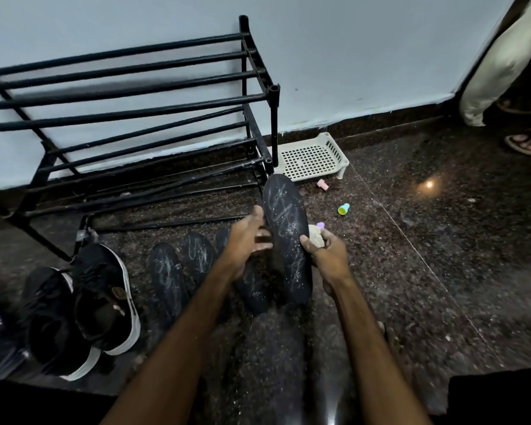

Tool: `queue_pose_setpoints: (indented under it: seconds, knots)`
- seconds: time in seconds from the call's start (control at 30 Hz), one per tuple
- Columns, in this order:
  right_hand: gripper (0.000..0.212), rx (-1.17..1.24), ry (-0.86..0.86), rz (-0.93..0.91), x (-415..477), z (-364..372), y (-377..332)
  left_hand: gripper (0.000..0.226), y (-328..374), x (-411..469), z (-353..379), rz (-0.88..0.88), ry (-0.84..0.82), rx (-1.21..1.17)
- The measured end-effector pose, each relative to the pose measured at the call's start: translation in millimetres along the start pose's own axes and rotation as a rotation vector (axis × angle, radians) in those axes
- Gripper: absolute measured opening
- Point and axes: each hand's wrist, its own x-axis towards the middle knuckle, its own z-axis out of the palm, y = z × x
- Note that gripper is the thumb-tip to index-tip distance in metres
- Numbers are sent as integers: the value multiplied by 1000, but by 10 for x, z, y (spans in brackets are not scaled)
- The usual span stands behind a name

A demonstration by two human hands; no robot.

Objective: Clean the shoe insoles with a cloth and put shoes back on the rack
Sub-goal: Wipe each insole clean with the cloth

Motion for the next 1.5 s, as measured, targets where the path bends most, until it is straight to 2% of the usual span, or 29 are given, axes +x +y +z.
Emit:
queue_pose_setpoints:
  seconds: [0.1, 0.17, 0.3, 0.37, 0.43, 0.5, 0.6, 0.67, 0.73, 0.83, 0.9, 1.0, 1.03, 1.07, 1.1, 1.2, 1.27, 1.3, 1.37, 1.4, 1.43, 1.5]
  knots:
    - [33, -36, -116, 24, -210, 65, -41, 82, 200, -85, -19, 6, -64, -366]
    - [32, -42, -158, 20, -312, 173, -50, 87, 324, -118, -4, 3, -99, -516]
    - [29, -10, -166, 37, -417, 246, -76, 88, 430, -92, 90, -6, -108, -578]
    - [16, -20, -50, 19, -460, 179, -189, 85, 435, -57, 110, -3, -95, -588]
    - [12, -207, 164, -151, -478, 106, -407, 84, 430, -34, 126, -11, -99, -570]
    - [16, -407, 269, -410, -461, 116, -660, 84, 412, -13, 167, -18, -128, -561]
    - [25, -596, 180, -727, -387, 321, -940, 84, 431, -13, 212, -55, -173, -566]
    - [24, -757, 0, -803, -406, 430, -965, 84, 478, -16, 204, -53, -202, -577]
    - [21, -848, -232, -689, -510, 384, -930, 84, 499, 10, 174, -37, -198, -585]
    - [14, -848, -431, -302, -716, 85, -923, 80, 474, 38, 118, -5, -200, -578]
    - [13, -848, -341, -296, -765, -41, -990, 81, 454, 26, 128, 3, -248, -599]
    - [24, -713, -18, -549, -704, -4, -1104, 82, 452, -8, 207, 0, -314, -624]
    - [26, -717, 14, -616, -690, 24, -1092, 82, 463, -14, 233, 5, -322, -624]
    - [26, -740, -33, -626, -694, 39, -1039, 82, 476, -9, 251, 16, -324, -624]
    - [23, -788, -146, -555, -705, 26, -946, 81, 493, 6, 256, 32, -318, -628]
    - [14, -992, -473, -169, -825, -146, -630, 79, 548, 75, 201, 85, -293, -718]
    - [16, -1020, -463, -64, -845, -302, -625, 79, 568, 125, 150, 98, -283, -747]
    - [17, -965, -367, -105, -828, -357, -682, 79, 566, 139, 134, 101, -277, -742]
    - [19, -821, -105, -343, -784, -398, -841, 79, 550, 139, 136, 103, -269, -725]
    - [21, -751, -32, -465, -779, -360, -910, 79, 539, 128, 146, 100, -264, -720]
    - [22, -692, -21, -531, -789, -291, -952, 78, 532, 113, 164, 95, -257, -715]
    - [20, -675, -176, -444, -859, -132, -884, 76, 526, 78, 201, 83, -242, -700]
